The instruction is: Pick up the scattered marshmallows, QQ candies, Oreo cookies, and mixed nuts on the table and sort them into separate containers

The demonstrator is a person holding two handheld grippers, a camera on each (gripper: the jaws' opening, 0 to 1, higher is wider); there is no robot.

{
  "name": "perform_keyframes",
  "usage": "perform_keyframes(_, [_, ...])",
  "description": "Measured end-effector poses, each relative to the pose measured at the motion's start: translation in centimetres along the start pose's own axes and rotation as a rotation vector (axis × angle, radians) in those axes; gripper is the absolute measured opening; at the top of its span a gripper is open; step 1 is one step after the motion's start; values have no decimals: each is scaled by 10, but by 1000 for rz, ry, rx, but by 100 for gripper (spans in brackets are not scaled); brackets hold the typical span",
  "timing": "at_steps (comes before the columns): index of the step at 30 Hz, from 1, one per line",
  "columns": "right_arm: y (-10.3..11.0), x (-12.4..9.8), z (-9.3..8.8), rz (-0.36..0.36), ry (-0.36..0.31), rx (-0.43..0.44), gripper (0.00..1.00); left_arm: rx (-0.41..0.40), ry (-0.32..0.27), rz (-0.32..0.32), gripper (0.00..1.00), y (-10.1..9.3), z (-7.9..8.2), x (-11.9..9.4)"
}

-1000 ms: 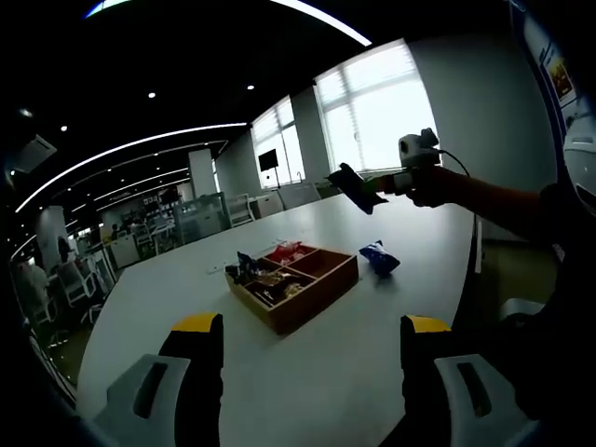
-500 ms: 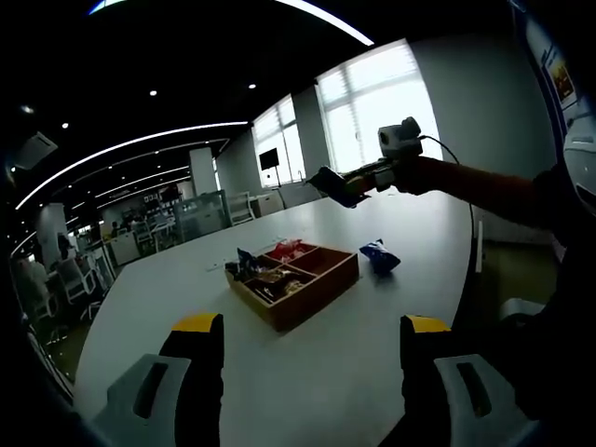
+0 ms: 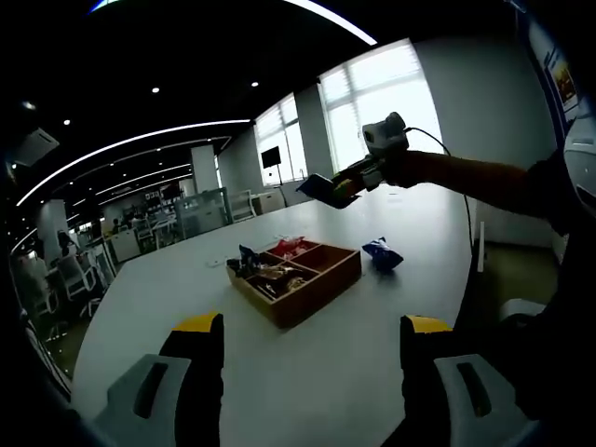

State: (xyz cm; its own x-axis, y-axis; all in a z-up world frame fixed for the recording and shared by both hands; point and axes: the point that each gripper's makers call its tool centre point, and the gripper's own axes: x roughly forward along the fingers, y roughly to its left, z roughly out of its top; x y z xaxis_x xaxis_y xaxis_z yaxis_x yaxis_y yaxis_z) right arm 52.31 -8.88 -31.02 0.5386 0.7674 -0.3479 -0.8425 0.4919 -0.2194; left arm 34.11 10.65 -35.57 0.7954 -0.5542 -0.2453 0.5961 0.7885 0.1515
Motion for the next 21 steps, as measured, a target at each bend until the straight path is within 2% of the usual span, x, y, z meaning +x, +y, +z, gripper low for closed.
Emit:
perform_keyframes(11, [7,18,-19,67,135,-153,24,-5,4,-9,81,1,-4,3])
perform_keyframes(13, [4,21,-25,61,173,-207,24,-5,8,-6,81,2,-5,3])
perform_keyframes(21, [7,37,-40,78,247,-298,24,-8,10,-8,81,4,-7,5])
